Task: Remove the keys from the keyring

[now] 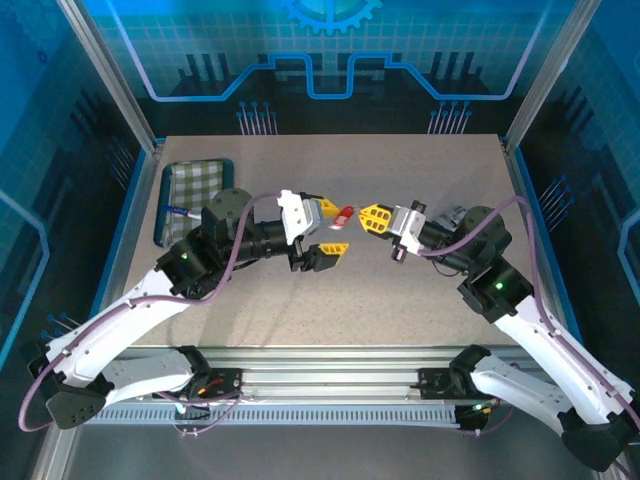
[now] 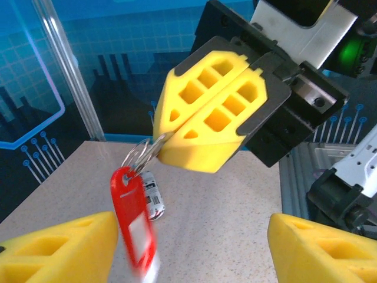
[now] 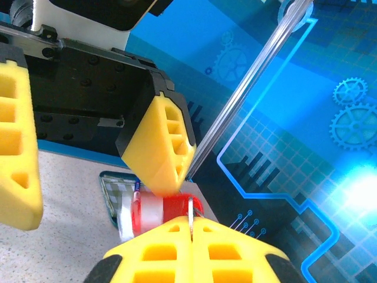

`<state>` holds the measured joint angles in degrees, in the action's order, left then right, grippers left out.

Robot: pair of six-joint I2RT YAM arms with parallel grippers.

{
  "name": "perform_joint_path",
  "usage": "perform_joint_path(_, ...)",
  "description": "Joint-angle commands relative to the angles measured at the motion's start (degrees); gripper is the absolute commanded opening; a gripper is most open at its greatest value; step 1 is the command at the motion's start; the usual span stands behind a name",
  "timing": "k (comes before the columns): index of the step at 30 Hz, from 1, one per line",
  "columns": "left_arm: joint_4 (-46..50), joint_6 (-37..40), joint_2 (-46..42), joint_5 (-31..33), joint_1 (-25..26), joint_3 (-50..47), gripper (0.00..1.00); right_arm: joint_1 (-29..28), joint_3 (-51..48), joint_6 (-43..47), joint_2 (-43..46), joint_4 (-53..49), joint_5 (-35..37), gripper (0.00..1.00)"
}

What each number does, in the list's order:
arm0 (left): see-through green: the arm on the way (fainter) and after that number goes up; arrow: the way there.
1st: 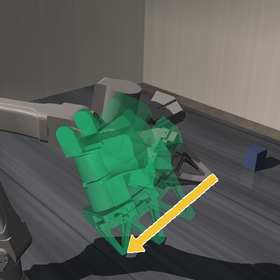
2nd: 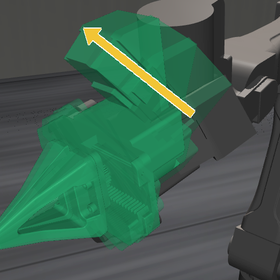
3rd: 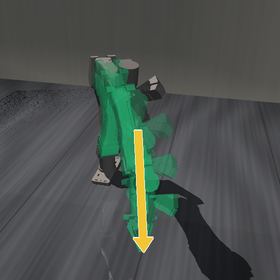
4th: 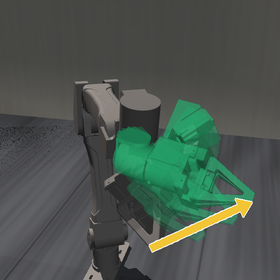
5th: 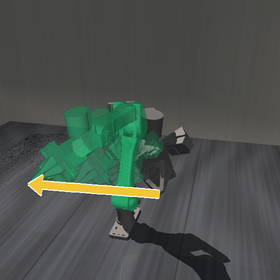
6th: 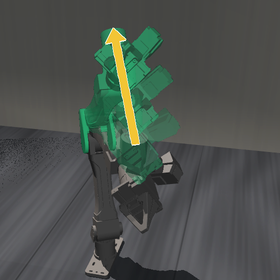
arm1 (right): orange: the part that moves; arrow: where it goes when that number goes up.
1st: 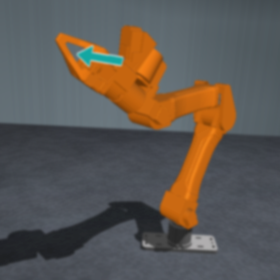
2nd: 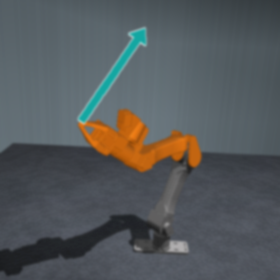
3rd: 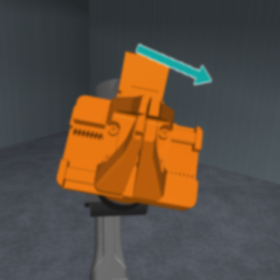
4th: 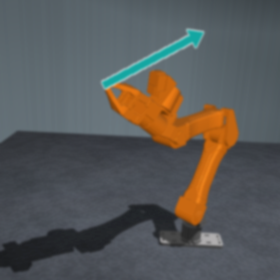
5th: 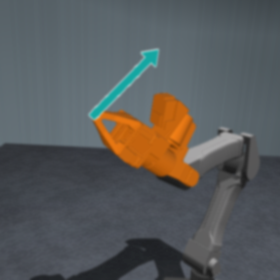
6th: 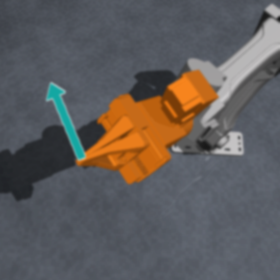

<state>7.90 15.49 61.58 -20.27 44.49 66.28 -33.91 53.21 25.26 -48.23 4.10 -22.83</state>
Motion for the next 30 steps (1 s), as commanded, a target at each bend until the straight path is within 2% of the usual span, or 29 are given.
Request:
perform_joint_path(1,1.25,1.66,-1.45,4.72,0.21,1.48,0.69,1.46,-0.06,-2.37,1.07,1.83,-2.0,0.0)
perform_joint_path(5,0.96,2.45,-1.84,7.49,0.22,0.65,0.69,3.64,-0.21,-4.6,1.63,3.17,-4.6,0.0)
perform_joint_path(8,-1.22,2.66,-1.92,7.27,0.12,0.56,0.68,5.86,-0.13,-7.59,1.82,3.98,-8.63,0.0)
perform_joint_path(12,-3.8,2.56,-1.02,2.38,-1.03,1.87,0.7,8.71,0.39,-12.87,0.91,6.0,-15.4,0.0)
perform_joint_path(14,-6.43,-0.51,-0.85,-2.94,-4.12,1.86,0.7,9.33,0.79,-14.89,0.4,6.86,-18.15,0.0)
perform_joint_path(17,-9.74,-6.06,-0.18,-10.74,-8.58,2.11,0.67,10.08,1.84,-18.31,-0.73,7.81,-22.77,0.0)
perform_joint_path(21,-6.17,-5.34,1.89,-17.38,-8.88,5.52,0.57,10.69,2.88,-22.78,-2.34,9.65,-27.75,0.0)
perform_joint_path(28,-5.44,-5.39,4.19,-21.69,-8.76,7.08,0.55,11.92,3.06,-31.97,-5.22,17.26,-32.91,0.0)
perform_joint_path(30,-5.26,-5.23,4.67,-21.94,-8.48,6.94,0.62,12.29,3.21,-34.75,-6.29,19.8,-34.06,0.0)
